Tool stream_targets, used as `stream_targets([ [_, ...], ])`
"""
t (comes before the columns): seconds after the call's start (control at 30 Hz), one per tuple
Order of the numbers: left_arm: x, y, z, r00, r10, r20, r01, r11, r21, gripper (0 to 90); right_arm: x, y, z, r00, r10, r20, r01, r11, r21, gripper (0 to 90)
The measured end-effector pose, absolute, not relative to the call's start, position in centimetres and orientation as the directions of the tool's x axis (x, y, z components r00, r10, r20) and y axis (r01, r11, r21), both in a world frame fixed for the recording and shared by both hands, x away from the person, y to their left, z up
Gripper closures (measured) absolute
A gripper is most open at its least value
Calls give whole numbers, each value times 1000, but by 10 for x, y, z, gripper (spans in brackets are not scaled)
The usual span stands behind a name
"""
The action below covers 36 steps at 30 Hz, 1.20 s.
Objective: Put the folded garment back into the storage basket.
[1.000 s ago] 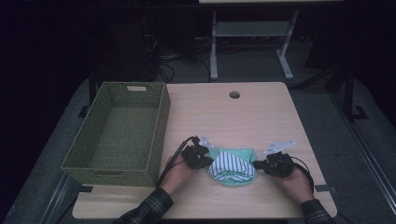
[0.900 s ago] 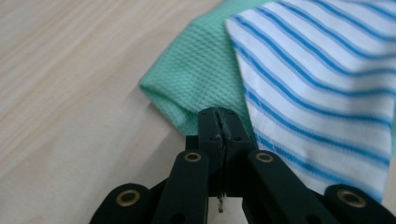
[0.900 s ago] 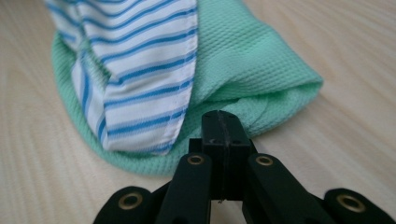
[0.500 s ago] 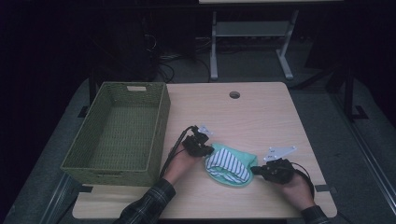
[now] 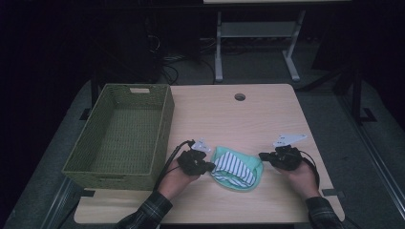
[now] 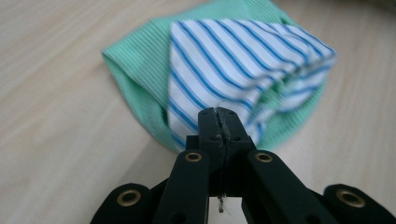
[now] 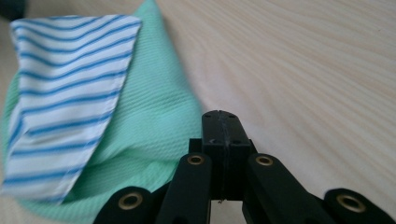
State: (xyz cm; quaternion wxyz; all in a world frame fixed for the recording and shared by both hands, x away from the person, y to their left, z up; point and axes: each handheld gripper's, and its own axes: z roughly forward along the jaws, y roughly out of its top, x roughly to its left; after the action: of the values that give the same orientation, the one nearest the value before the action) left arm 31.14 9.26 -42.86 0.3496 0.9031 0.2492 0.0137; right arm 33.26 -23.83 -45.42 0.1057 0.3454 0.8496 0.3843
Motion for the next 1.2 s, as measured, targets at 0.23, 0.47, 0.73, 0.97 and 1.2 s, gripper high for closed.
stream_targets([
  [0.23,289,83,-440,897,397,-194,426,-659,620,886,353,-232,-462,-730,677,94,524,466,713,900],
  [0.47,293,68,-450,906,387,-171,409,-695,592,887,352,-228,-468,-742,664,95,530,494,689,899],
  [0.73,314,71,-451,890,426,-162,434,-680,592,888,338,-230,-466,-759,643,103,524,509,683,900],
  [0.97,333,74,-450,874,470,-120,443,-671,595,889,325,-230,-465,-777,619,114,513,519,684,899],
  [1.2,342,72,-447,871,482,-100,437,-665,605,876,313,-228,-464,-792,600,115,500,529,685,899],
])
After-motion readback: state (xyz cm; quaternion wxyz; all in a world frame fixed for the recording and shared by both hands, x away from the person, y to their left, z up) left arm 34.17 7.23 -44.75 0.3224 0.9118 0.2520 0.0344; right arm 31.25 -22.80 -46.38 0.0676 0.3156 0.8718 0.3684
